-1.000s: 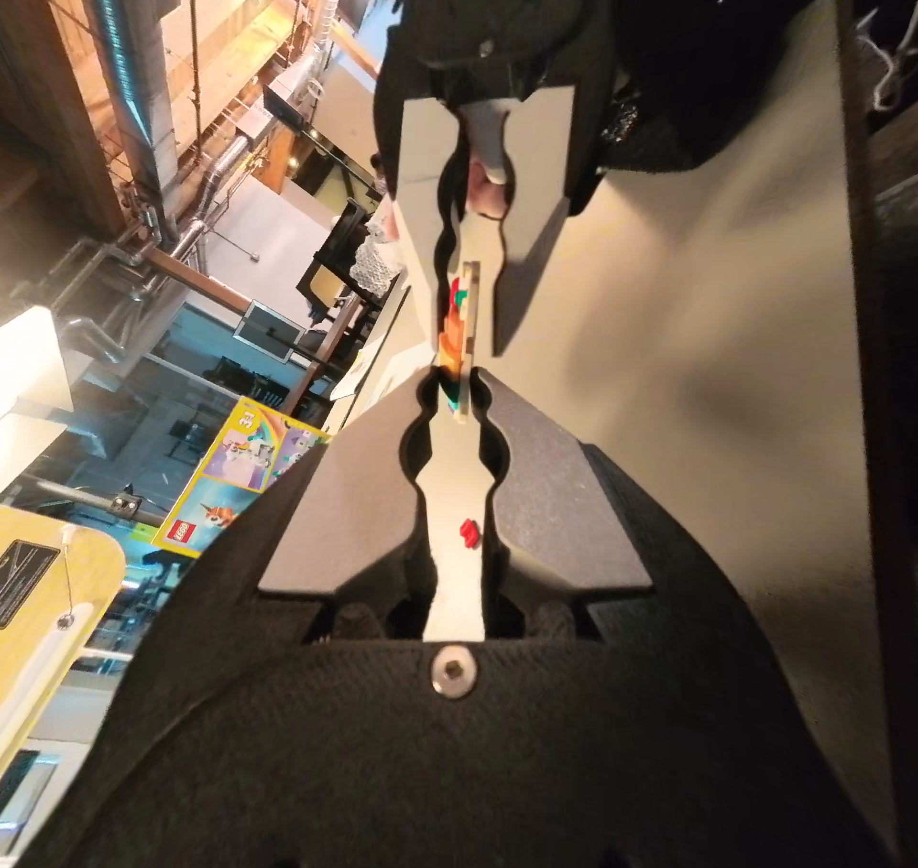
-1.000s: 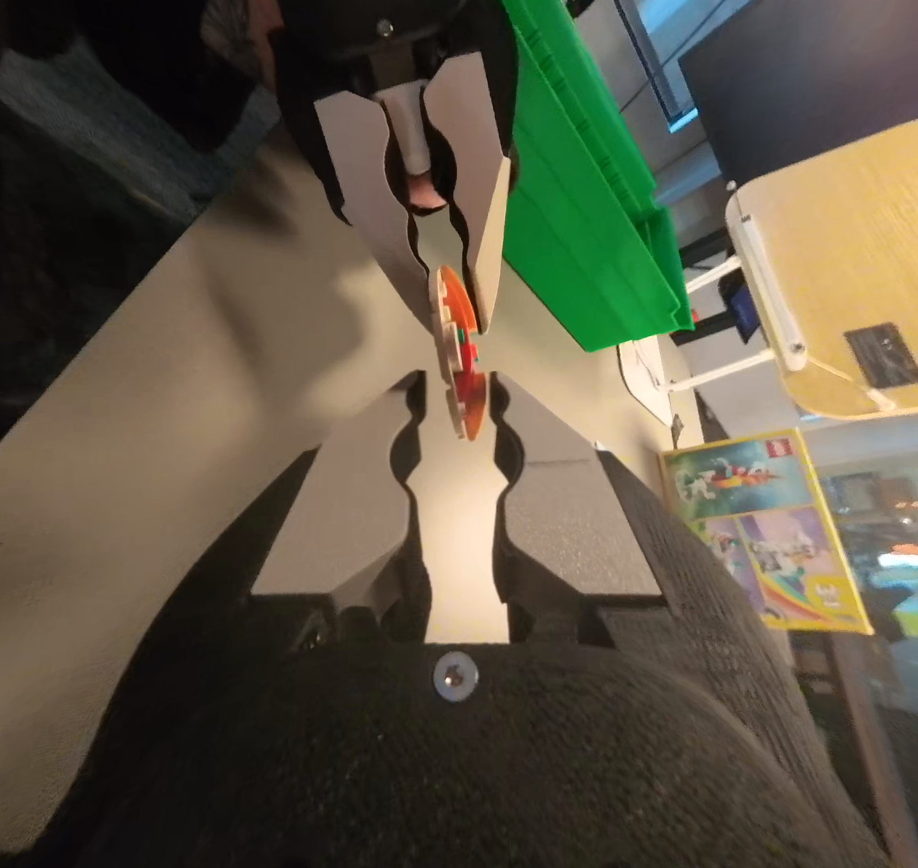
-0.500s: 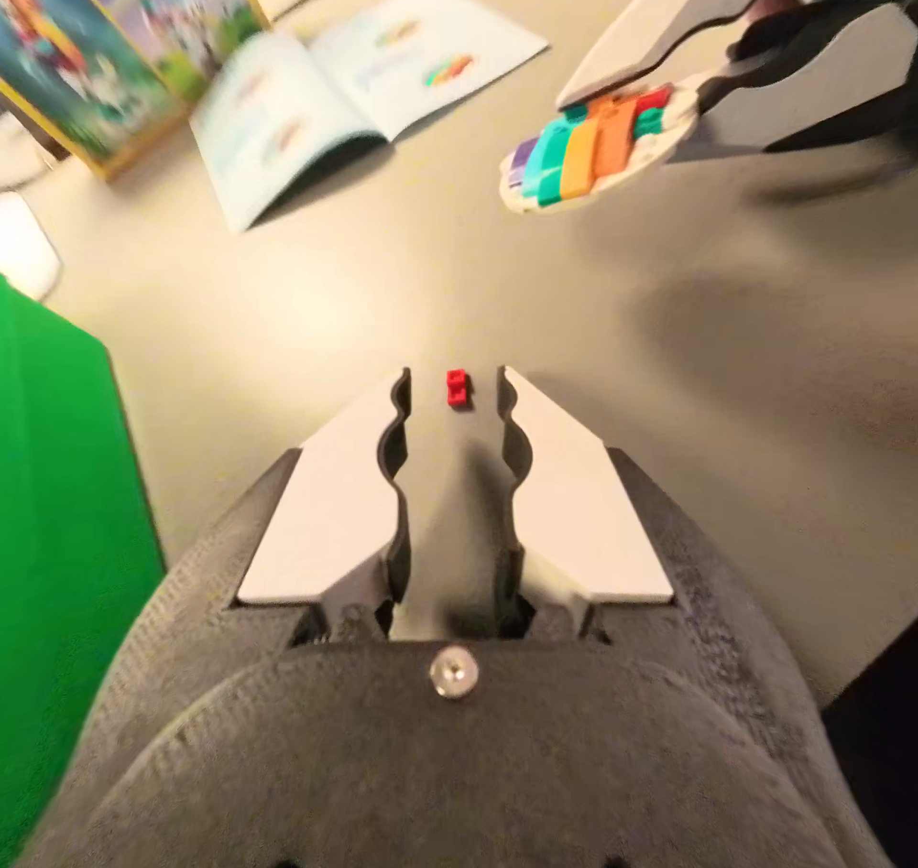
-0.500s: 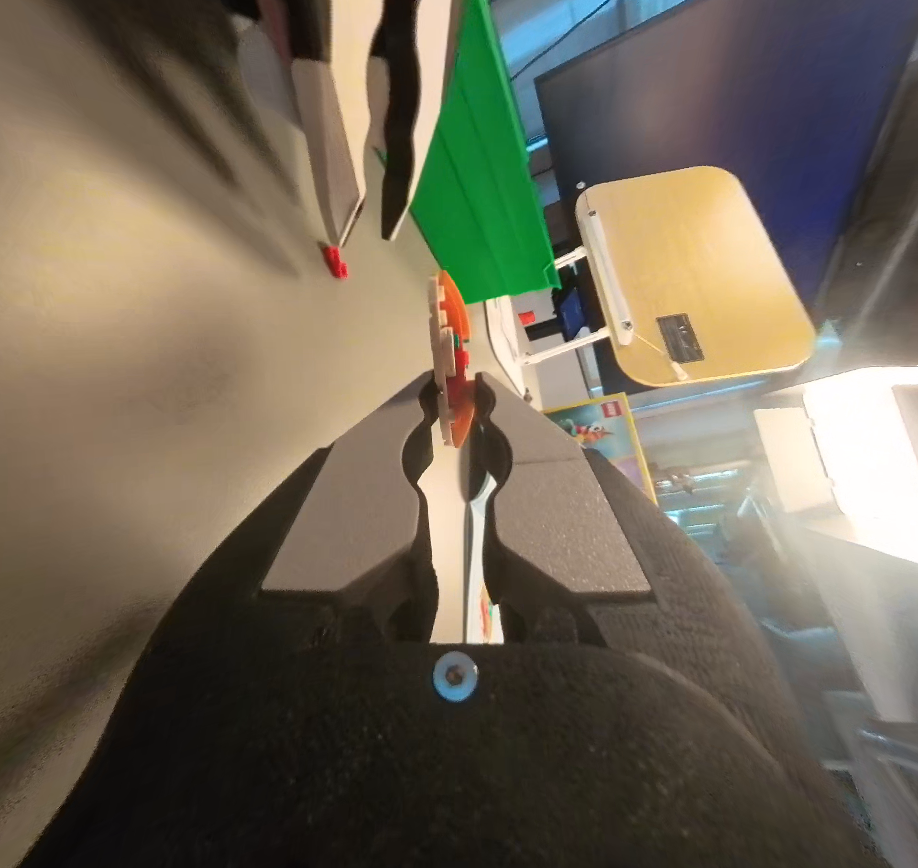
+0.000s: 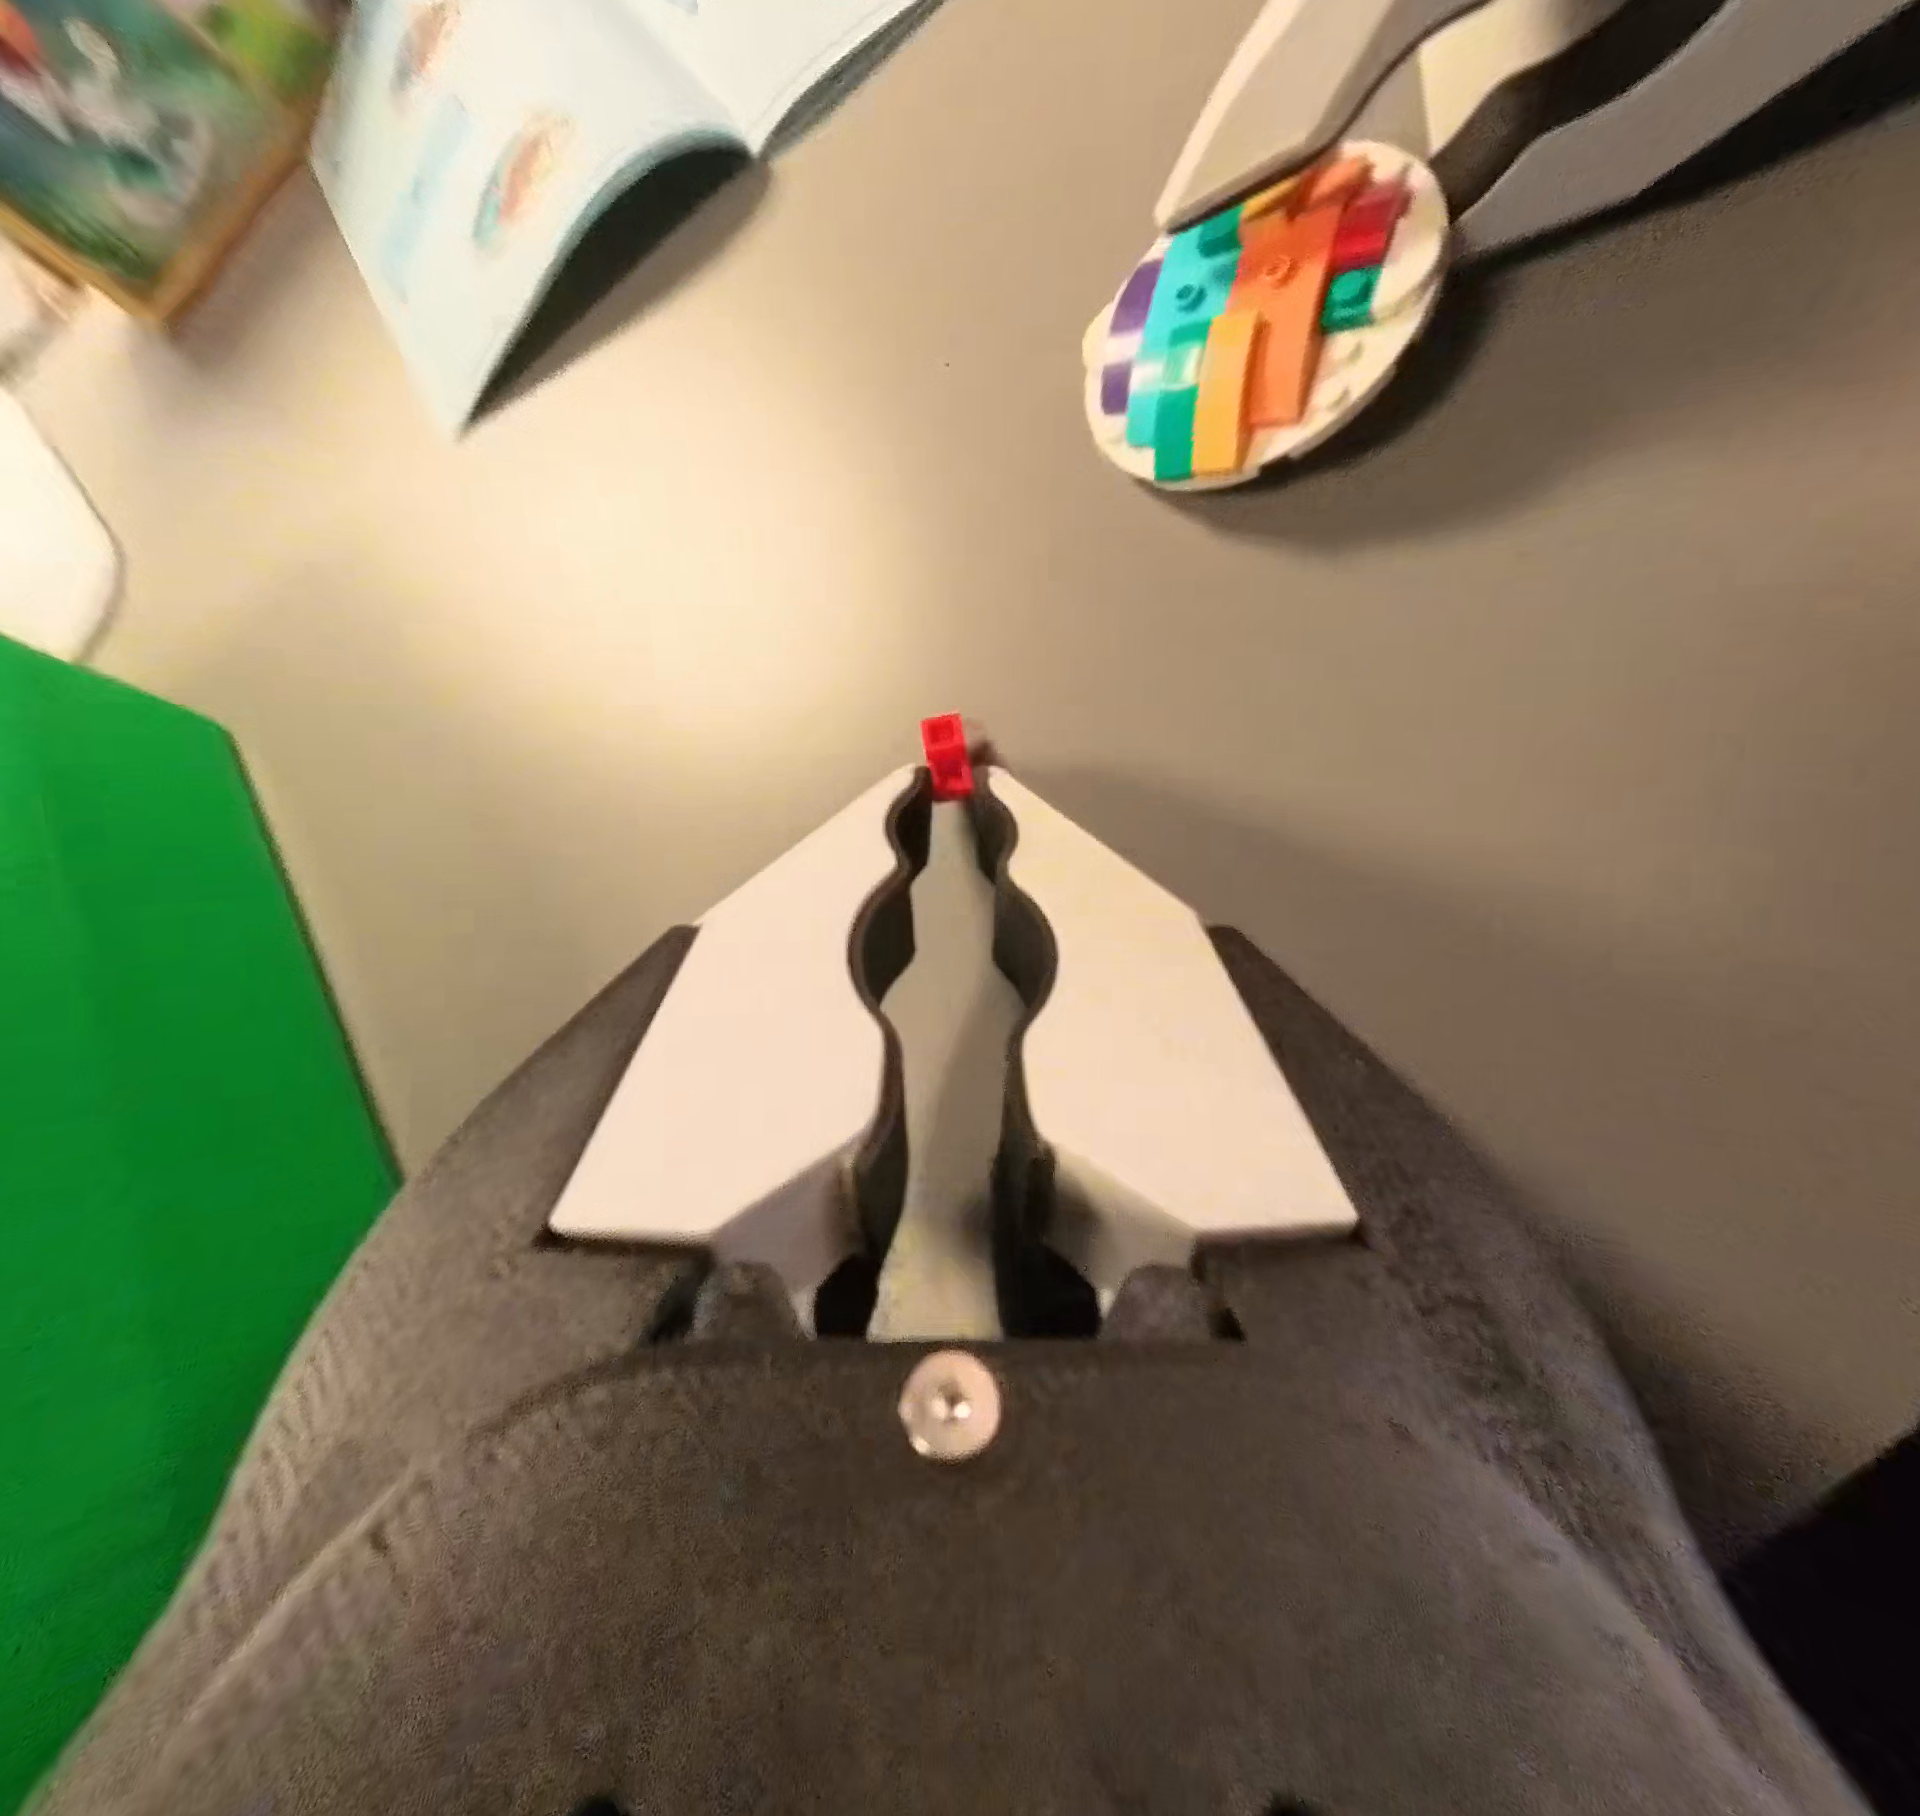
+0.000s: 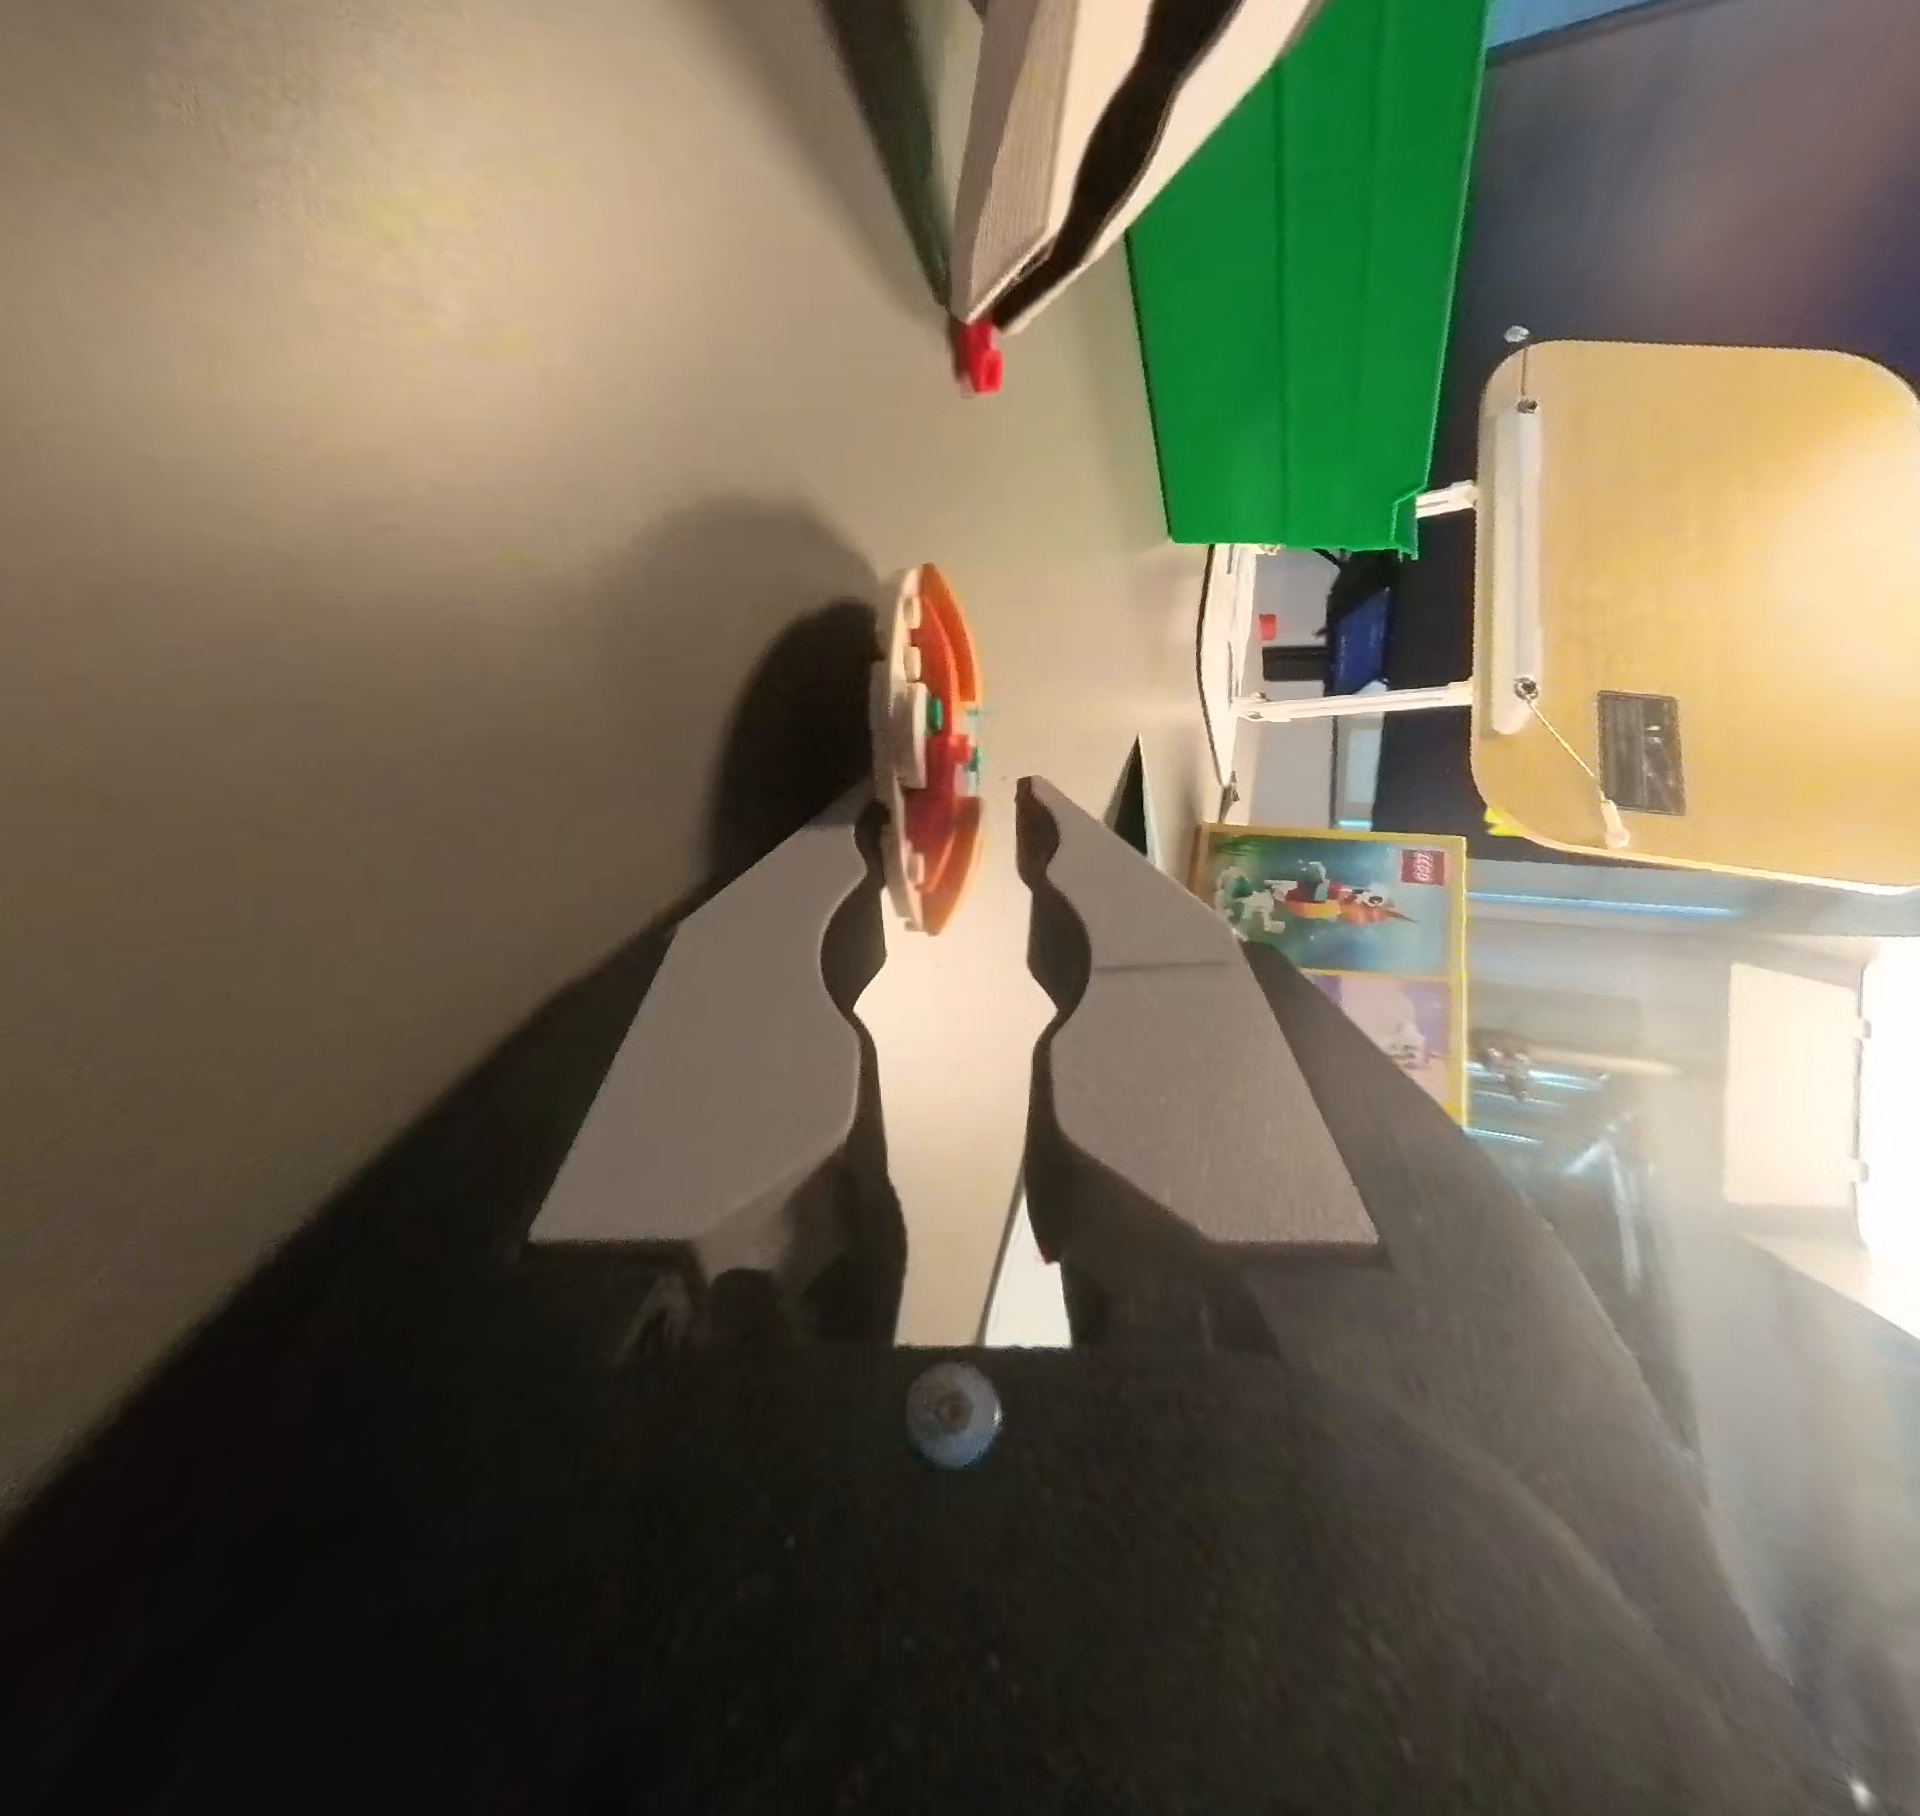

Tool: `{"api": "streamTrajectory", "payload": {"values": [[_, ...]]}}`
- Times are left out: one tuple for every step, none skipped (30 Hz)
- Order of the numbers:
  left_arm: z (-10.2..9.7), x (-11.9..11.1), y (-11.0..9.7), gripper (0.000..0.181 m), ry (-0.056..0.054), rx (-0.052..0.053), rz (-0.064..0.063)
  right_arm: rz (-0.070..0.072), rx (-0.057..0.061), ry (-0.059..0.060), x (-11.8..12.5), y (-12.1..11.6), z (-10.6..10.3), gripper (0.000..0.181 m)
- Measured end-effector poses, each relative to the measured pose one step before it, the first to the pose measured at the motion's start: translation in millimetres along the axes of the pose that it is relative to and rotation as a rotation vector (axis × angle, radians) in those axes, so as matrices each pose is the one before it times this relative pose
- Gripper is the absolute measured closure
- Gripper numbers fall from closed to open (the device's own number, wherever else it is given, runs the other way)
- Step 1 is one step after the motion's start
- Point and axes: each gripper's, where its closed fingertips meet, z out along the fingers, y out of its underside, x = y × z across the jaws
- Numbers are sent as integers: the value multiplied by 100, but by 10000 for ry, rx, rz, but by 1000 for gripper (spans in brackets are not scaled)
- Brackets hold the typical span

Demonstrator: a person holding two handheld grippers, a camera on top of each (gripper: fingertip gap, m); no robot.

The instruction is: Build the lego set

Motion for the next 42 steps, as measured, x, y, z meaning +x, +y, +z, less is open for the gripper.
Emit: {"api": "streamTrajectory", "payload": {"values": [[-153,159,-603,174,-235,340,516,100,79,-72,-9,16,-175,158],[-197,240,-735,174,-147,401,409,114,93,-137,-53,-6,-264,156],[-213,58,-776,174,-231,427,354,169,84,-209,-114,12,-353,154],[-218,48,-791,174,-197,457,443,249,92,-205,-46,-5,-433,150],[-179,103,-780,174,-169,461,514,372,130,-287,-91,-80,-442,146],[-154,-26,-745,174,-255,433,495,518,136,-392,-193,-120,-443,142],[-88,302,-731,174,-43,412,538,592,132,-405,-190,-153,-440,136],[-17,280,-628,174,-64,318,495,512,70,-259,-46,-119,-421,127],[35,113,-508,174,-180,223,456,327,-32,-201,-64,-38,-372,119],[49,263,-481,174,-62,226,493,221,-119,-246,-220,55,-339,116],[36,212,-526,174,-102,254,493,258,-119,-217,-222,49,-300,112],[13,14,-523,174,-211,245,456,342,-21,-238,-257,-62,-267,107],[37,150,-437,174,-88,198,450,450,7,-289,-308,-105,-261,99],[49,81,-346,174,-124,135,443,522,-29,-348,-380,-13,-227,91],[79,-108,-148,174,-239,-32,496,534,-54,-539,-677,114,-175,89],[136,49,109,174,-128,-273,710,571,9,-607,-791,152,-110,88],[191,135,200,174,-97,-374,811,662,127,-631,-797,74,-49,89],[137,90,-79,174,-171,-175,719,673,230,-567,-593,-59,-78,95],[3,52,-489,175,-175,130,531,562,299,-472,-425,-203,-170,105],[-32,7,-613,174,-144,223,247,429,407,-71,184,-468,-279,115],[-2,-188,-504,174,-185,194,-17,411,601,426,943,-840,-273,125],[-14,-228,-458,174,-181,219,-56,435,764,173,530,-1191,-98,135],[31,-220,-306,174,-145,158,1,432,804,-131,-17,-1302,30,141],[79,-107,-210,174,-54,99,61,351,630,-115,-69,-1017,156,148],[58,-76,-261,174,-28,140,74,160,420,-106,-146,-690,180,150],[35,-58,-339,174,-22,183,42,34,240,-94,-181,-410,180,156],[30,67,-327,174,57,174,19,8,128,7,-5,-271,129,159],[34,73,-299,174,48,160,4,-3,158,-87,-165,-282,73,163],[45,28,-266,174,6,143,-5,74,138,-109,-165,-222,51,165],[46,76,-208,174,43,100,-3,109,46,-66,-76,-49,36,167],[40,166,-171,174,99,74,-8,27,-84,55,109,164,12,172],[68,148,-87,174,69,41,-56,-133,-133,129,200,220,-69,178],[33,115,-74,174,34,33,-77,-115,-121,4,-17,169,-53,178],[3,53,-26,174,-2,19,-79,-84,-93,12,-32,98,-7,179],[15,-21,17,174,-25,18,-149,-166,-19,78,35,14,-8,179],[-10,-66,9,174,16,38,-268,-225,34,123,50,-53,-6,179],[-75,-107,-75,174,86,99,-420,-179,69,74,4,-89,3,179],[-121,-207,-134,174,115,169,-597,-85,148,-18,-53,-193,-29,179],[-162,-326,-209,175,128,240,-749,11,254,-77,-78,-322,-89,179],[-193,-435,-325,176,135,318,-872,85,322,-95,-64,-414,-126,179],[-287,-845,-596,181,-61,478,-1008,90,227,-12,73,-255,-100,179],[-268,-928,-641,181,-40,465,-1103,-7,197,78,166,-162,-81,179]]}}
